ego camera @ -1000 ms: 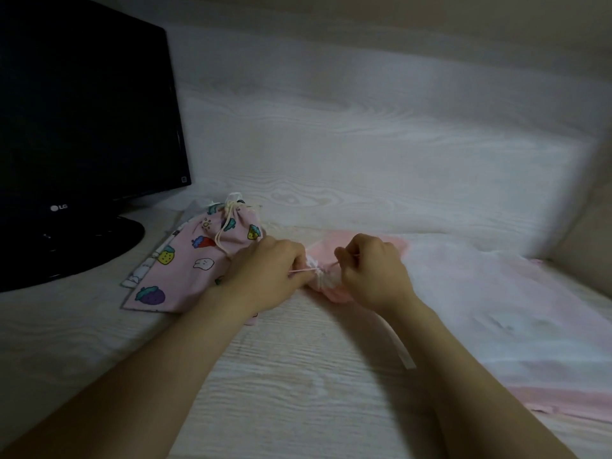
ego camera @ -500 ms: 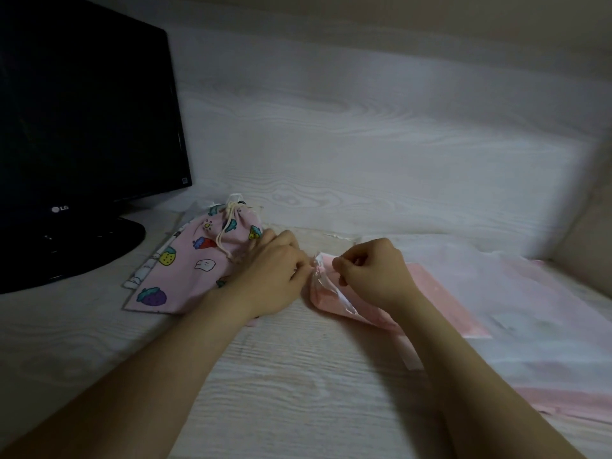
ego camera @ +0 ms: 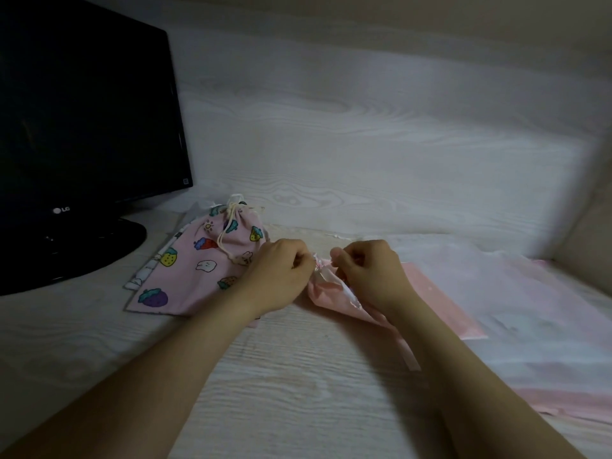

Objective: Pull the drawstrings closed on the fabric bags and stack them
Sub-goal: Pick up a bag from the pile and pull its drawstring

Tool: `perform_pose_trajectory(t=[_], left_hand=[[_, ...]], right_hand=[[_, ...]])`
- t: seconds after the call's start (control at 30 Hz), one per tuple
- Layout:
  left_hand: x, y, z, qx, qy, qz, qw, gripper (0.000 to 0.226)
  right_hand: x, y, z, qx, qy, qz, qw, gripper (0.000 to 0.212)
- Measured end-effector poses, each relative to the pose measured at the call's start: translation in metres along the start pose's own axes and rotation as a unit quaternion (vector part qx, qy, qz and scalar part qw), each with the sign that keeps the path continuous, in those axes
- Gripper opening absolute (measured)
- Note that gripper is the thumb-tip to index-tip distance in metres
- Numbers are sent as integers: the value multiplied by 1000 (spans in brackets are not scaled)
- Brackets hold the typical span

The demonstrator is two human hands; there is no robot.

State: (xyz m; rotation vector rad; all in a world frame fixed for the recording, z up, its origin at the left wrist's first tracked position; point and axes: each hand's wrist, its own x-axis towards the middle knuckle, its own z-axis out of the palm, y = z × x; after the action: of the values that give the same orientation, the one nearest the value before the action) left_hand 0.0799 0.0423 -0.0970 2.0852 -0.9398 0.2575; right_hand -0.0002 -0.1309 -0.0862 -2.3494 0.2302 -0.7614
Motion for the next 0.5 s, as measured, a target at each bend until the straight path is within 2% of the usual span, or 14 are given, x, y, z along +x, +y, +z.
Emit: perform_pose_trajectory(t=[0.13,0.23,0.33,0.5], left_hand=[[1,-5,6,-1,23,9,1000,52],[2,-8,8,6,41,0,999,49],[2,-8,8,23,47,4,999,45],[5,-11,4,41,55,10,998,51]], right_hand=[[0,-1,5,-20,-21,28,999,31],[-3,-4,7,-60,18,35,997,39],[-5,-5,6,-54,56,44,996,48],[-3,-1,8,-51,48,22,997,35]])
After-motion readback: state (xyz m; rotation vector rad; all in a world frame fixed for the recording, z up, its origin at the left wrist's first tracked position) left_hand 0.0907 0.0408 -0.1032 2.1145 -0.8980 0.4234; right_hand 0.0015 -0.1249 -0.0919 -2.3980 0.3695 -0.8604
